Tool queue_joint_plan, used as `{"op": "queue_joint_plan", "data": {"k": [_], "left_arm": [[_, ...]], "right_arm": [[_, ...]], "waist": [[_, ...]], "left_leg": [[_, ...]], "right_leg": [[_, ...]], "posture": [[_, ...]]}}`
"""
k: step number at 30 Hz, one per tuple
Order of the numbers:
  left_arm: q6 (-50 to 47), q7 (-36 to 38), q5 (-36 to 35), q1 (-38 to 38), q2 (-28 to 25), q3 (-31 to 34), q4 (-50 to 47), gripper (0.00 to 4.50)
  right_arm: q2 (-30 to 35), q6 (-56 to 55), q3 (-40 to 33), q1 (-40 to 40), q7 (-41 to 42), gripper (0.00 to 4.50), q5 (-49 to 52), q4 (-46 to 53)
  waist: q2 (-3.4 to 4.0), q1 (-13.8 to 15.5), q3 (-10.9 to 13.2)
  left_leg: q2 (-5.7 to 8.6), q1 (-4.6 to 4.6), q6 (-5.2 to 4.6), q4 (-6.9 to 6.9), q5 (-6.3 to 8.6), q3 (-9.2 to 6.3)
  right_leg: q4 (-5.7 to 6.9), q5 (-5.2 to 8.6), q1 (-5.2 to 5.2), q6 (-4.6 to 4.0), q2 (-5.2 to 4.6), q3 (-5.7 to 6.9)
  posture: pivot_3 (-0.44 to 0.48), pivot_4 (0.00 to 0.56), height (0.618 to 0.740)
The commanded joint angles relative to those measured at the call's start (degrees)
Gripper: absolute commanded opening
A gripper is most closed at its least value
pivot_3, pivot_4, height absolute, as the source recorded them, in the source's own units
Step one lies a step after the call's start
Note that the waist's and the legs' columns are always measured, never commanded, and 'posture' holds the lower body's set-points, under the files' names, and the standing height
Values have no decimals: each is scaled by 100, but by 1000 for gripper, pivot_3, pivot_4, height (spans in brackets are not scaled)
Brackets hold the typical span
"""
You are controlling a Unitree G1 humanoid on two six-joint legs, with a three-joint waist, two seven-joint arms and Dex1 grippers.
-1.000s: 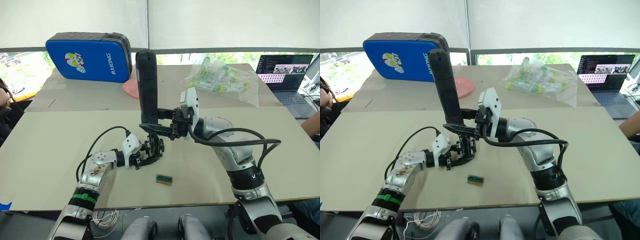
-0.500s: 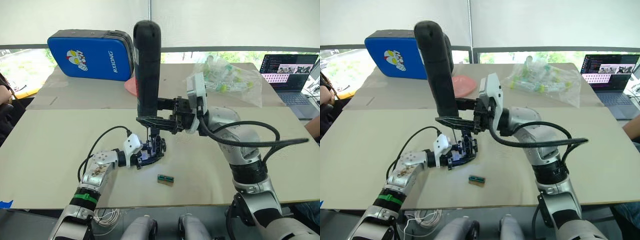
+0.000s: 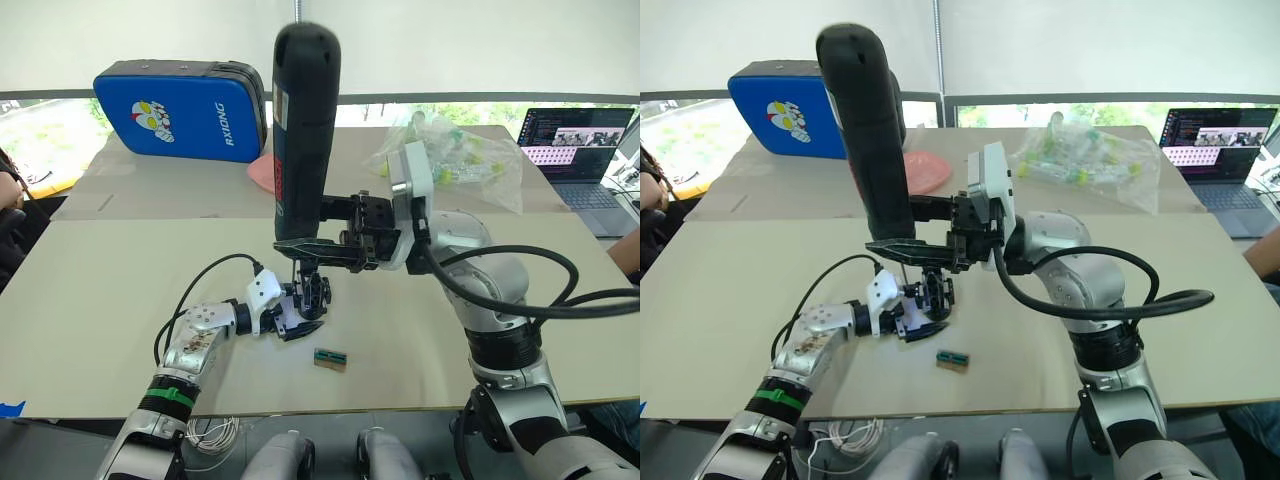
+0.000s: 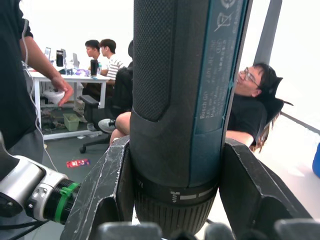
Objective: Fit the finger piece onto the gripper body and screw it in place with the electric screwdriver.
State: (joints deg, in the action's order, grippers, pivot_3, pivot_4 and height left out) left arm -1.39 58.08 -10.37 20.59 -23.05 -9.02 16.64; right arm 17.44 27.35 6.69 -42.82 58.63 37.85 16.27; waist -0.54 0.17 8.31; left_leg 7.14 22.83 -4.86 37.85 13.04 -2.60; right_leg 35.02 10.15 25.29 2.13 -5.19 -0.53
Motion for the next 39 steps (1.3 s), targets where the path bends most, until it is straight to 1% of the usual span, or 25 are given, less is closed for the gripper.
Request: {"op": "queue_joint_plan", "data": {"k": [1, 4, 7, 9, 12, 14, 16, 18, 20, 22, 25, 27, 29, 31, 34, 38, 39], "left_arm": [[-24, 56, -13, -341, -281, 145, -67, 4440], [-133, 204, -293, -571, -551, 416, -316, 4440], [-95, 621, -616, -829, -966, 703, -523, 4440], [104, 857, -744, -956, -1230, 888, -488, 4440], [662, 1367, -974, -1062, -1622, 1356, -5, 4440], [827, 1696, -1073, -1079, -1838, 1563, 434, 4440], [961, 1866, -1126, -1046, -1927, 1676, 746, 4440], [985, 2033, -1190, -1067, -1983, 1741, 786, 4440], [874, 2146, -1266, -1106, -1982, 1765, 625, 4440], [692, 2201, -1396, -1227, -1949, 1723, 180, 4440], [80, 2010, -1601, -1396, -1879, 1571, -770, 4440], [-302, 1842, -1672, -1467, -1840, 1439, -1371, 4440], [-483, 1752, -1643, -1552, -1827, 1326, -1745, 4440], [-492, 1691, -1508, -1616, -1785, 1127, -1993, 4440], [-622, 1625, -1430, -1578, -1679, 749, -2317, 4440], [-596, 1436, -1194, -1426, -1546, 464, -2406, 4440], [-345, 1504, -988, -1425, -1568, 313, -2366, 4440]], "right_arm": [[96, 143, -382, -192, -28, 1958, 627, 607], [369, 364, -646, -159, -94, 1958, 993, 828], [852, 558, -1041, 44, -146, 1958, 1276, 1018], [1156, 436, -1292, 306, -189, 1958, 1147, 1086], [1828, 298, -1803, 1023, 15, 1958, 1010, 1273], [2102, 276, -2105, 1460, 45, 1958, 1060, 1333], [2315, 150, -2279, 1928, 188, 1958, 1003, 1377], [2415, 5, -2493, 2456, 233, 1958, 903, 1403], [2406, -86, -2618, 2739, 151, 1958, 865, 1393], [2407, -187, -2650, 2922, 148, 1958, 824, 1396], [2368, -270, -2542, 2953, 95, 1958, 829, 1402], [2233, -251, -2314, 2755, -59, 1958, 892, 1476], [2107, -237, -2096, 2612, -142, 1958, 897, 1550], [1910, -271, -1777, 2495, -187, 1958, 828, 1608], [1475, -407, -1080, 2350, -219, 1958, 579, 1643], [1088, -593, -468, 2261, -244, 1958, 228, 1615], [998, -672, -317, 2237, -248, 1958, 101, 1583]], "waist": [[0, -44, 0], [1, -108, 1], [2, -110, 3], [1, -85, 4], [2, -36, 12], [-3, 37, 20], [-1, 58, 23], [-1, 91, 25], [-4, 110, 27], [-3, 106, 30], [-6, 84, 33], [-7, 59, 34], [-7, 40, 35], [-7, 26, 35], [-6, 36, 35], [-8, 70, 38], [-9, 78, 39]], "left_leg": [[-2, 0, 0, 0, 0, 0], [-3, 0, -1, -6, 1, 0], [-4, 5, -1, -7, 1, 0], [-6, 3, -1, -8, 1, -3], [-4, 8, -1, -8, 1, -2], [-3, 13, -2, -7, 1, -2], [-3, 24, -4, -7, 3, 0], [-1, 47, -4, -5, 2, 4], [-2, 51, -4, -4, 2, 3], [-2, 61, -4, -4, 2, 5], [-3, 67, -4, -3, 2, 8], [-4, 66, -4, -3, 2, 7], [-4, 67, -3, -3, 2, 8], [-8, 66, -1, -3, 0, 8], [-9, 66, 1, -4, -1, 7], [-5, 66, 1, -1, -1, 7], [-4, 66, 1, 0, -1, 7]], "right_leg": [[0, 0, 0, 0, 0, -3], [-1, 0, 2, -1, 1, -7], [-1, 3, 3, -6, 0, -8], [-3, 7, 11, -11, -1, -7], [-7, 8, 11, -11, -9, -4], [-11, 9, 11, -11, -12, -1], [-12, 9, 23, -10, -13, -2], [-9, 8, 53, -10, -15, -5], [-10, 7, 53, -10, -17, -5], [-8, 6, 58, -9, -19, -10], [-7, 5, 66, -8, -19, -13], [-5, 5, 66, -8, -19, -12], [-2, 5, 62, -8, -17, -14], [-1, 5, 62, -9, -11, -15], [0, 6, 62, -12, -10, -14], [-2, 6, 73, -11, -12, -11], [-2, 5, 73, -10, -12, -10]], "posture": [[0, 150, 740], [0, 150, 740], [0, 150, 740], [0, 150, 740], [0, 150, 740], [0, 150, 740], [0, 150, 740], [0, 150, 740], [0, 150, 740], [0, 150, 740], [0, 150, 740], [0, 150, 740], [0, 150, 740], [0, 150, 740], [0, 150, 740], [0, 150, 740], [0, 150, 740]]}}
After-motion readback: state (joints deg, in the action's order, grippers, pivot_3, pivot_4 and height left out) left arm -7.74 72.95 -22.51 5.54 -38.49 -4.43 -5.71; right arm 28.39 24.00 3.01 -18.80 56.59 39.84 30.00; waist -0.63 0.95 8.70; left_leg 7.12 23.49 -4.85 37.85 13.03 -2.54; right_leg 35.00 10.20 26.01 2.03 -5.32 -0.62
